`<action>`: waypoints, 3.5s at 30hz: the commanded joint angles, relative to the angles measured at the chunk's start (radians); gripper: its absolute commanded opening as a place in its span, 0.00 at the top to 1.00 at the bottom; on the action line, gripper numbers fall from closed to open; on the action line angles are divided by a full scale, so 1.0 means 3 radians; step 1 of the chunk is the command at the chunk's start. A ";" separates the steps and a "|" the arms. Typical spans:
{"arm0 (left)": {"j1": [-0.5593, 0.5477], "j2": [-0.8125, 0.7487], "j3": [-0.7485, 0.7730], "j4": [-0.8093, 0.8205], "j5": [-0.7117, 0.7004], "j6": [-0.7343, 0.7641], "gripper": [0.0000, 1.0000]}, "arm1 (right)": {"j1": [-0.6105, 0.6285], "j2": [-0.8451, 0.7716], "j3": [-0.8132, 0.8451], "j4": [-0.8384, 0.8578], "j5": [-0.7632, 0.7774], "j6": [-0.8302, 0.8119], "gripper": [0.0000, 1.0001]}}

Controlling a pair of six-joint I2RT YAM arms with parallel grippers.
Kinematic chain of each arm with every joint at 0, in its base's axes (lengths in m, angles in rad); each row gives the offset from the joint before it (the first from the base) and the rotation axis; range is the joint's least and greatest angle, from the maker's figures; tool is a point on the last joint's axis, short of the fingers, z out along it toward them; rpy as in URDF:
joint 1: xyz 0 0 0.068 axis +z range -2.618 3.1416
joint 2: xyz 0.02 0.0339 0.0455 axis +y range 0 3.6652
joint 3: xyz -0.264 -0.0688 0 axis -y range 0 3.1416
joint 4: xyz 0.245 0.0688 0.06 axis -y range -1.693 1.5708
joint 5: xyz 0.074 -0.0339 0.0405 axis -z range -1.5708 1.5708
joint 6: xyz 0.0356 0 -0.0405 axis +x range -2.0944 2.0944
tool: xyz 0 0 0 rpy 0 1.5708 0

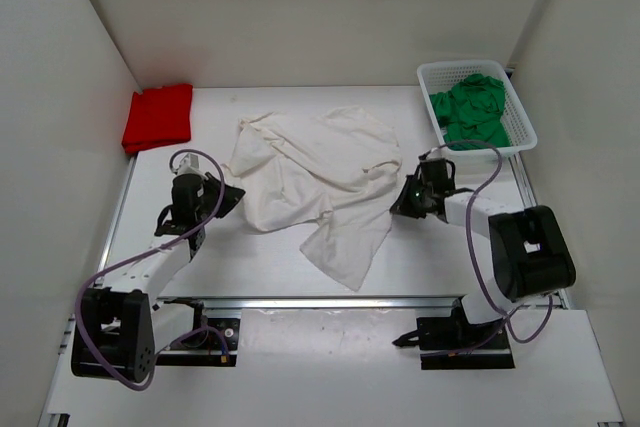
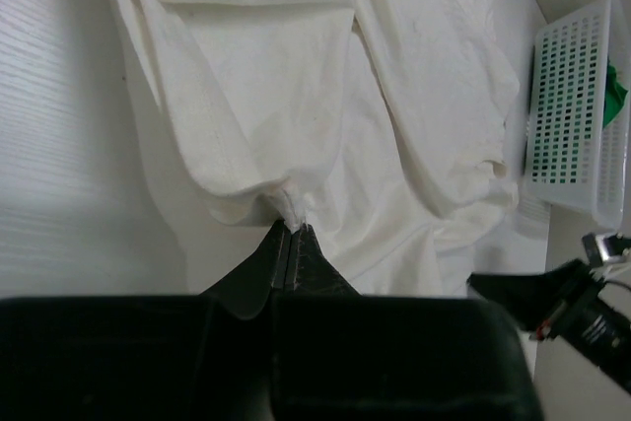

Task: Fold and stack the t-shirts
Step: Flatten out the tshirt

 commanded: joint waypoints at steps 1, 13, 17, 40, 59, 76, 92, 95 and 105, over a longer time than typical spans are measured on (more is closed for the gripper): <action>-0.0096 -0.0125 -0.0082 -0.0012 -0.0072 0.0027 1.00 | -0.0248 0.0142 0.0542 -0.0032 0.0196 -0.0178 1.00; -0.0305 -0.0356 -0.0261 -0.0099 -0.0256 0.0099 1.00 | 0.0762 -0.1406 -0.0411 -0.0762 0.0875 -0.0005 0.61; -0.0617 -0.0493 -0.0195 -0.0145 -0.0556 0.0247 1.00 | 0.1346 -0.1938 -0.0719 -0.1289 0.1106 0.0400 0.61; -0.0807 -0.0555 -0.0246 -0.0007 -0.0486 0.0303 1.00 | 0.2375 -0.0891 -0.0448 -0.1525 0.1577 0.0947 0.63; -0.0801 -0.0550 0.0009 -0.0160 -0.0445 0.0466 1.00 | 0.2391 -0.1210 -0.0168 -0.1719 0.1750 0.0784 1.00; 0.0052 -0.0080 0.3634 -0.1607 0.0429 0.0779 1.00 | 0.1530 -0.1438 0.4009 -0.2671 0.2143 -0.0928 1.00; 0.0318 0.1360 0.3021 -0.1112 0.0142 0.0626 1.00 | -0.0039 0.1409 0.5777 -0.2394 0.0170 -0.1455 1.00; 0.0313 0.1617 0.3414 -0.1117 0.0184 0.0564 1.00 | -0.0186 0.1660 0.5912 -0.2057 -0.0012 -0.1283 1.00; 0.0661 0.1664 0.4555 -0.0959 0.0521 0.0186 1.00 | -0.0284 0.0992 0.6174 -0.0799 0.0226 -0.1107 1.00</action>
